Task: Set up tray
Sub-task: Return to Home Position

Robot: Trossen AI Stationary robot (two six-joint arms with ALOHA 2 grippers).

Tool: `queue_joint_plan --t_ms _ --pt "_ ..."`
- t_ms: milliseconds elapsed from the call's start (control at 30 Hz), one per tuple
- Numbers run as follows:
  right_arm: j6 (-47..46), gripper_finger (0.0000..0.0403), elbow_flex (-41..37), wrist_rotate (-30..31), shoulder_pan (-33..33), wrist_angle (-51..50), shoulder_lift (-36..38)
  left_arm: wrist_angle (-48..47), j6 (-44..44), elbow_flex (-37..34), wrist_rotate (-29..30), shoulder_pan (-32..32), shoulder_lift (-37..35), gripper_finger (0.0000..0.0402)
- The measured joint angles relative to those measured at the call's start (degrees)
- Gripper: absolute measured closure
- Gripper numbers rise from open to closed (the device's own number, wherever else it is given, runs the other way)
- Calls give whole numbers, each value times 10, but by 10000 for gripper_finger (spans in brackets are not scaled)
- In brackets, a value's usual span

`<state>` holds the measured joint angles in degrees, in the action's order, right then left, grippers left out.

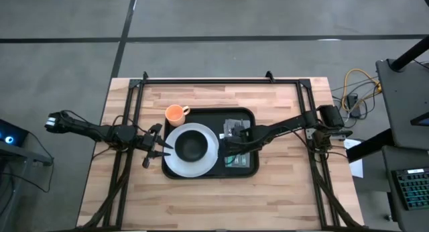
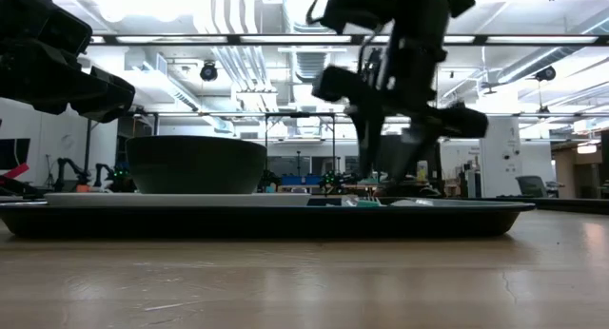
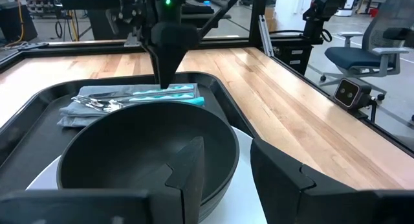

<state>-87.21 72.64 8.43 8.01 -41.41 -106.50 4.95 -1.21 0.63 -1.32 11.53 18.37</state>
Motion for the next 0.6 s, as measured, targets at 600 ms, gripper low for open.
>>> queue_joint_plan --t_ms 600 --pt "509 254 101 133 -6 23 -1 0 0 0 0 0 0 293"
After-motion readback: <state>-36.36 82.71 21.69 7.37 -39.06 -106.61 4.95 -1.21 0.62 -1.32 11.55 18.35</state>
